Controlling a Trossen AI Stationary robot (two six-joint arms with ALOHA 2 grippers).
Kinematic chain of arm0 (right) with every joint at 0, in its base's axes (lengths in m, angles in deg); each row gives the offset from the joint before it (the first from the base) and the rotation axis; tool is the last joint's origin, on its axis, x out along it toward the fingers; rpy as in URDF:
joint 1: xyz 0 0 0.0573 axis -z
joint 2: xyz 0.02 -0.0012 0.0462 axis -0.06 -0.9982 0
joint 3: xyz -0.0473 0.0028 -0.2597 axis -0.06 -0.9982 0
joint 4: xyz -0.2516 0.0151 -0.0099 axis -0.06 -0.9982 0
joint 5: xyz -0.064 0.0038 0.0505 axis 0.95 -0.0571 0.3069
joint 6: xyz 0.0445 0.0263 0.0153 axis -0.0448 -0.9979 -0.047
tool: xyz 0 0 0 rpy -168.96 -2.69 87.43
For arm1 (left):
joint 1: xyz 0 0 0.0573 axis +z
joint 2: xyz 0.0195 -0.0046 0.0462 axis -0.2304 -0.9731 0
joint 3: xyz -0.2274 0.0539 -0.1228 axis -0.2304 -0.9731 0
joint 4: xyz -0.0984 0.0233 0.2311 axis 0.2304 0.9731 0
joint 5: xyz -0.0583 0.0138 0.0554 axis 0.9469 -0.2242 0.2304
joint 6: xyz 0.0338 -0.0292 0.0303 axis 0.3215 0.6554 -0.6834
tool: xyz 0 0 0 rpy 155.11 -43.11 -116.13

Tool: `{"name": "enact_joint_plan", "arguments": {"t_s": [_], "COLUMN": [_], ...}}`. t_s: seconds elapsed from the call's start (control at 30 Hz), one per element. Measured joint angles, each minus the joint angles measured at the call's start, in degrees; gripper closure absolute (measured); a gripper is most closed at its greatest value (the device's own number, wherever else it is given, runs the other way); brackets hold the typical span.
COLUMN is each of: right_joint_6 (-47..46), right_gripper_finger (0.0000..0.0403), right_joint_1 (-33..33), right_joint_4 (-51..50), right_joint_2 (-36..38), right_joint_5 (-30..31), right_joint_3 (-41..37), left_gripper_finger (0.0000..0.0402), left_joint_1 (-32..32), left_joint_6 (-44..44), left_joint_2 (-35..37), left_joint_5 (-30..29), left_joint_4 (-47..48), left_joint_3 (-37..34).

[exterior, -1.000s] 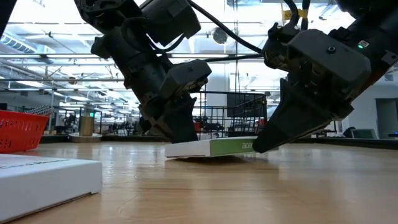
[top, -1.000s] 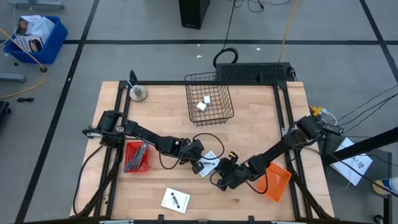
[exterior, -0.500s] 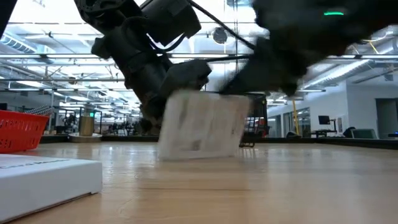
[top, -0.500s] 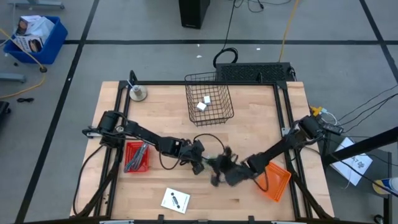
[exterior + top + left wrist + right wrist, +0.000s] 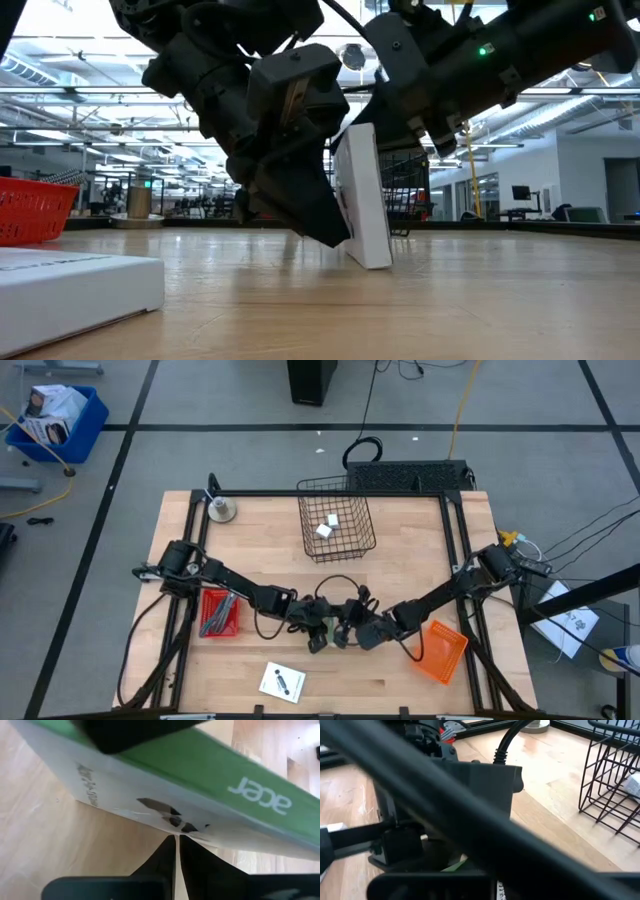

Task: Pick and place items into bin
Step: Put the right card reader box into the orange basket

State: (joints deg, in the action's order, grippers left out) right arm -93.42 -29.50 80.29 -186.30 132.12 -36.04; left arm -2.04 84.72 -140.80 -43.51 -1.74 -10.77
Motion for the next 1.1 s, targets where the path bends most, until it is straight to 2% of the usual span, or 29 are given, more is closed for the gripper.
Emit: {"name": "enact_joint_plan", "arguments": {"t_s": [0.3, 1.1], "right_joint_6": [1.61, 4.86], "right_gripper_finger": [0.0403, 0.0403], "right_joint_1": [-1.34, -1.51], "right_joint_4": [-1.12, -0.37], "right_joint_2": [2.61, 2.78], "right_joint_5": [-1.98, -3.04], "right_joint_3": [-0.29, -0.31], "left_gripper_finger": [0.0373, 0.0373], "left_joint_1": [0.07, 0.18], "left_joint_6": [-0.48, -2.31], "left_joint_2": [0.15, 0.22], "left_joint_5": [-0.53, -0.92], "left_joint_4": [-0.34, -0.57], "left_joint_3": [0.00, -0.02]}}
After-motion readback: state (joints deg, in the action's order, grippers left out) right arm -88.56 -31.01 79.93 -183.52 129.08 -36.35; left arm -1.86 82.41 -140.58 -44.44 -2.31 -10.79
